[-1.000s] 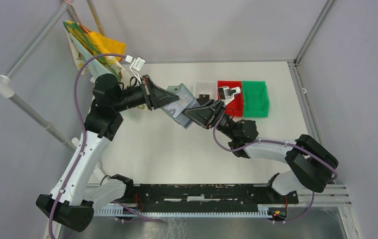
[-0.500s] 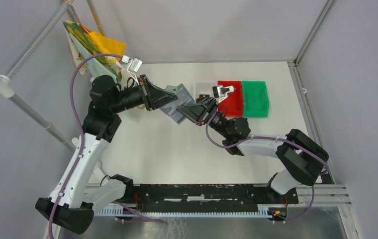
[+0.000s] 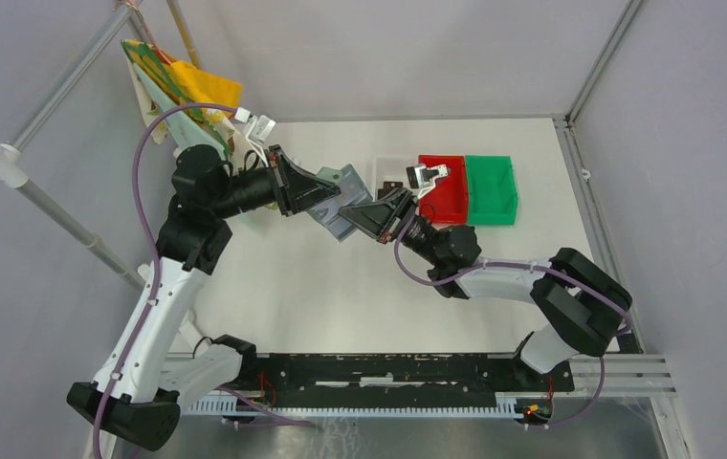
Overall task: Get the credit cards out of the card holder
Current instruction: Remove the credit card from the card holder.
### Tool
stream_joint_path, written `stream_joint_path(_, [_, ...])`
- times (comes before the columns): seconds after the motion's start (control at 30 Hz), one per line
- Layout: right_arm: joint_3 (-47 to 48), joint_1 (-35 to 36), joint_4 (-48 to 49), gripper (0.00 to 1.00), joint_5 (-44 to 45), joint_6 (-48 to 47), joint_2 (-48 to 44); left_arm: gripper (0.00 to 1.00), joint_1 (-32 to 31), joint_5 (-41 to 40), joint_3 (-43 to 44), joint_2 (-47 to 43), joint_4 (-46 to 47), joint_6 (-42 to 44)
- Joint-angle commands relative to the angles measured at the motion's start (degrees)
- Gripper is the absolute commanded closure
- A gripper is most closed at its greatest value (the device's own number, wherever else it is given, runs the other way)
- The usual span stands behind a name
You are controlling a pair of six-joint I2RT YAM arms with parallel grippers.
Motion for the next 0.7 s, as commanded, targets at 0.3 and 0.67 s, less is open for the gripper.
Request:
stream_joint_path(0.3, [-0.6, 1.01, 19.05, 0.72, -3.26, -4.13, -7.61, 0.98, -1.44, 5.18, 4.2, 2.99, -15.35, 2.59])
stream_joint_path(0.67, [-0.72, 1.62, 22.01, 0.5, 2.56, -4.42, -5.0, 0.97, -1.14, 14.35, -2.1, 0.03, 1.41, -16.29])
